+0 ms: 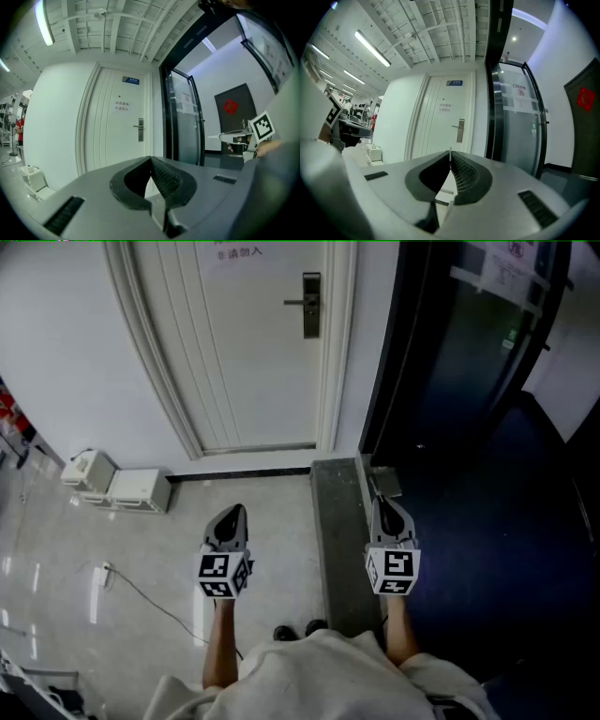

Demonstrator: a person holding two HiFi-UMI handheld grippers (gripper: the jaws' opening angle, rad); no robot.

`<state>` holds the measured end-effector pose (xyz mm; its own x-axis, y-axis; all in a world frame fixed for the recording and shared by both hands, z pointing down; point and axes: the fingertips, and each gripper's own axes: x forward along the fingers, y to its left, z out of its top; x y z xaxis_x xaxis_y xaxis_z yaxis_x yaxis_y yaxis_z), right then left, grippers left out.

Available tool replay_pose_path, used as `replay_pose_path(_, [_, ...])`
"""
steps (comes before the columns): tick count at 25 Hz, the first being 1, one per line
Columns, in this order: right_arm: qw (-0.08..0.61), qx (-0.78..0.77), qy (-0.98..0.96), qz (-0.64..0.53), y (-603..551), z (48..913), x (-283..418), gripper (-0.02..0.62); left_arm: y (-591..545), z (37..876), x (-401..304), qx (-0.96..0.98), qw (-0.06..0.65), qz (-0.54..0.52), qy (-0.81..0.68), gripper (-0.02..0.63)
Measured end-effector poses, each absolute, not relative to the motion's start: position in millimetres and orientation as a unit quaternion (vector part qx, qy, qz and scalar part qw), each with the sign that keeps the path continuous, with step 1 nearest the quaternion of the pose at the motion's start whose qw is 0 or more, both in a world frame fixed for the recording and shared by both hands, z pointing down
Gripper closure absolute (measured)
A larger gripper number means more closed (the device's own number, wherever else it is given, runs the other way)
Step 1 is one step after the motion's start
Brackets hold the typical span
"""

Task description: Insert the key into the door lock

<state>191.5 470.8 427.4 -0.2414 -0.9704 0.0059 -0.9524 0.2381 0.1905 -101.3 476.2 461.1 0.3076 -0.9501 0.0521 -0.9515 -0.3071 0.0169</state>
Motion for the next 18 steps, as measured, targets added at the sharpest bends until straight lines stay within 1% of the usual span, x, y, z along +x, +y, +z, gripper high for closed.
replay_pose_path(18, [0.066, 0.597, -0.797, -0.067, 442.3, 437.9, 215.0, 0.566, 459.9, 462.7, -76.1, 0.799, 0.024, 0.023, -0.601, 0.589])
